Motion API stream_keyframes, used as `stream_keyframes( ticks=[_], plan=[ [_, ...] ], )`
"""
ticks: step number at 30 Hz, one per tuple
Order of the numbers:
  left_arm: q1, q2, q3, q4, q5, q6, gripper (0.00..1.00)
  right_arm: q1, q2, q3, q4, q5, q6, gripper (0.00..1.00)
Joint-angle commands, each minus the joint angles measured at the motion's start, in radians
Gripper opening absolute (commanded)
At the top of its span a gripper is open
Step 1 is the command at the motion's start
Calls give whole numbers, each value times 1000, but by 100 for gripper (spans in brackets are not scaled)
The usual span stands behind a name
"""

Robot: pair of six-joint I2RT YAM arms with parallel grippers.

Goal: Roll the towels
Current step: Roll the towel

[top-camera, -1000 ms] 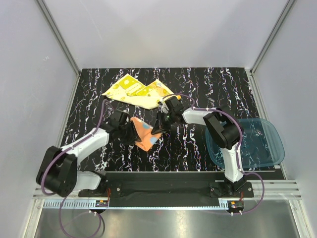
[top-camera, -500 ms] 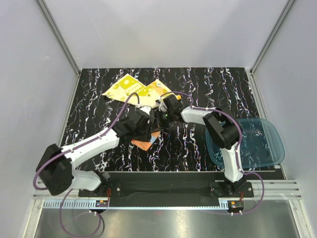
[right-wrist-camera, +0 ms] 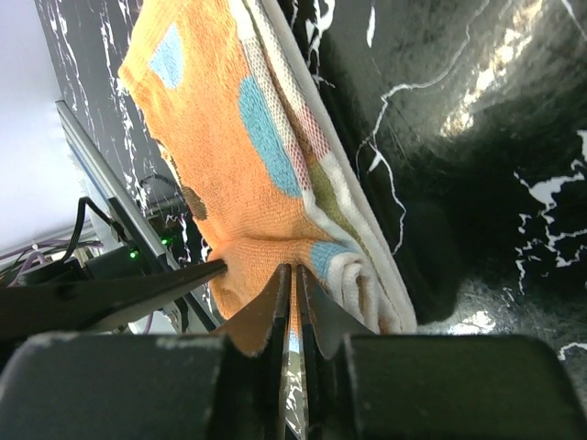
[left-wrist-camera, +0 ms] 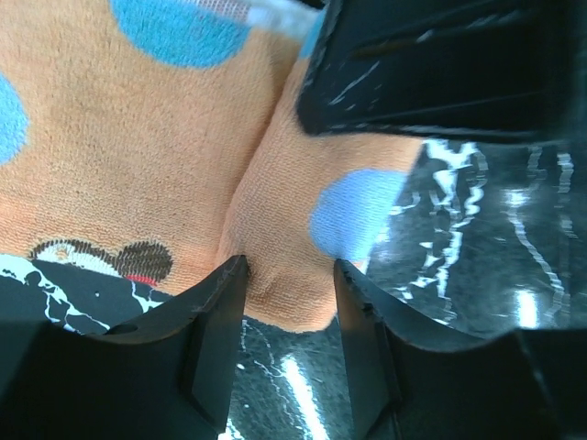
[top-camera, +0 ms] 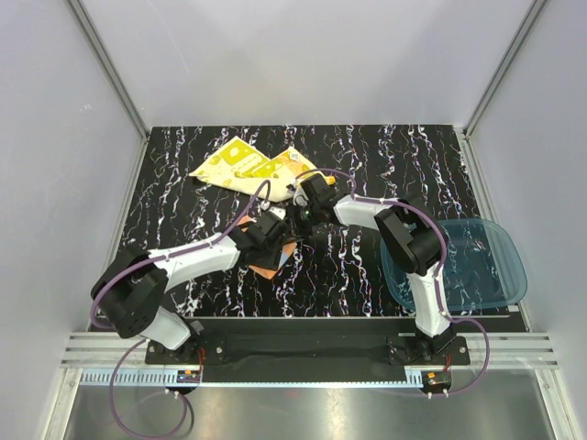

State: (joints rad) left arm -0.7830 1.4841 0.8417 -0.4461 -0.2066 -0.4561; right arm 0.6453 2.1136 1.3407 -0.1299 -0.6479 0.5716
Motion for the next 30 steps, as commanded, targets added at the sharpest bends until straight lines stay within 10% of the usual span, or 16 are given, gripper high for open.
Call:
stream_keyframes(
  ticks=[1, 30],
  plan=[
    [-2, 16, -16, 18, -50, -1, 48, 13, 22, 55, -22, -2, -32, 12],
    [-208, 25, -139, -42, -50, -200, 61, -68, 63, 227, -148, -50, -52, 11]
  ],
)
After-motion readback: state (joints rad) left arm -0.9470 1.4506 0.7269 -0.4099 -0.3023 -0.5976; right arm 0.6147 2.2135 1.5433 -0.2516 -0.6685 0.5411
